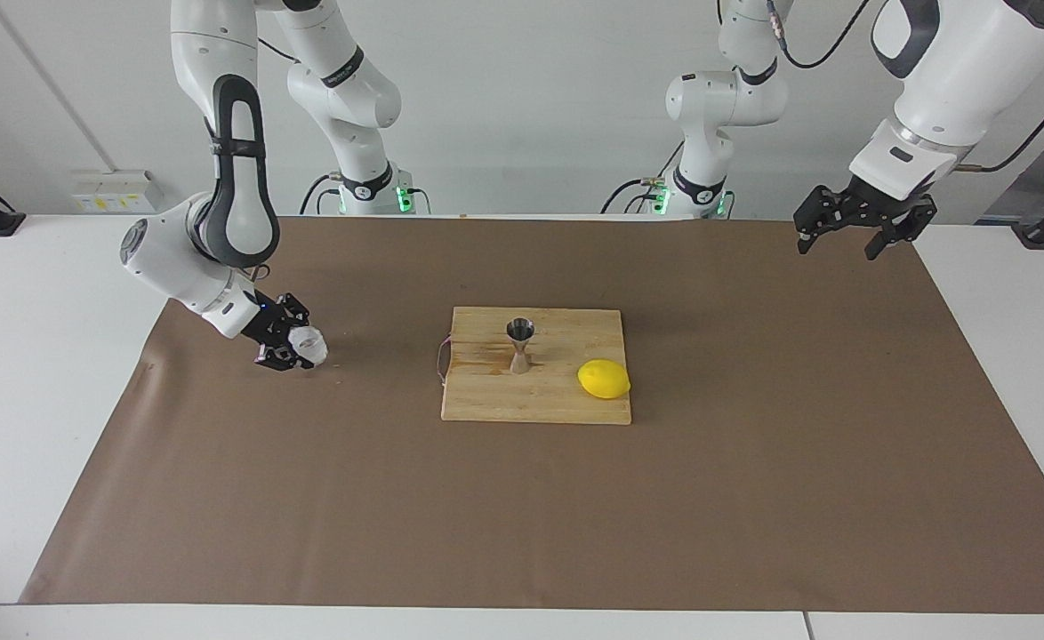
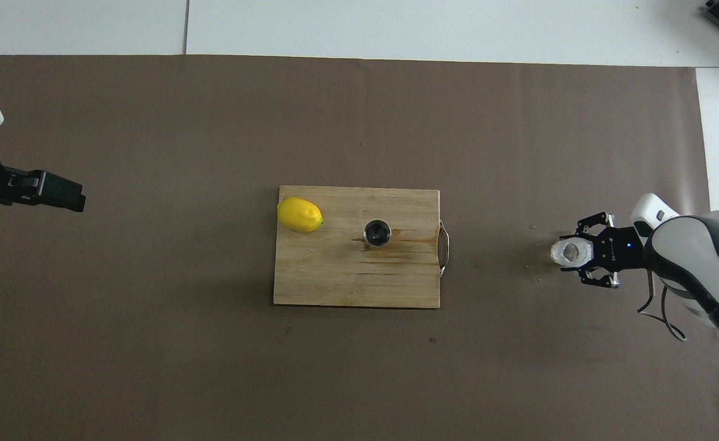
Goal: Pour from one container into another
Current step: 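Carry the white cup off the board with the right gripper, then set the white cup on the table and open the right gripper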
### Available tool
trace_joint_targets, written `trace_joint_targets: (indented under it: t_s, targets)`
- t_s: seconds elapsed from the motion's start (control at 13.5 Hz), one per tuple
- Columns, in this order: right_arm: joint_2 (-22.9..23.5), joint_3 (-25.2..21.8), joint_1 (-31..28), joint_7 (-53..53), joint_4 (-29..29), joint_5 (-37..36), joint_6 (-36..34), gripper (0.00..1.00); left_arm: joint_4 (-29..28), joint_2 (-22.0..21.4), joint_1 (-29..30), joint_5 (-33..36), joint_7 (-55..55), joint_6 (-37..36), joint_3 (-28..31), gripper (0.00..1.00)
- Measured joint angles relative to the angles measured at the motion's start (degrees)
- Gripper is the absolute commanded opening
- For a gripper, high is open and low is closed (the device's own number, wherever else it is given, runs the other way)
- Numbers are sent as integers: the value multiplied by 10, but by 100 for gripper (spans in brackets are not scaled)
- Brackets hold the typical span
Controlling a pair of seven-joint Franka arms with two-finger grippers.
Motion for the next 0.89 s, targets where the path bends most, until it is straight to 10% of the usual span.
trace_joint_targets:
  t_s: [0.89]
  targets:
    - [-126,3,13,188,13,-17,-52,100,0,0,0,0,1,1,0,100]
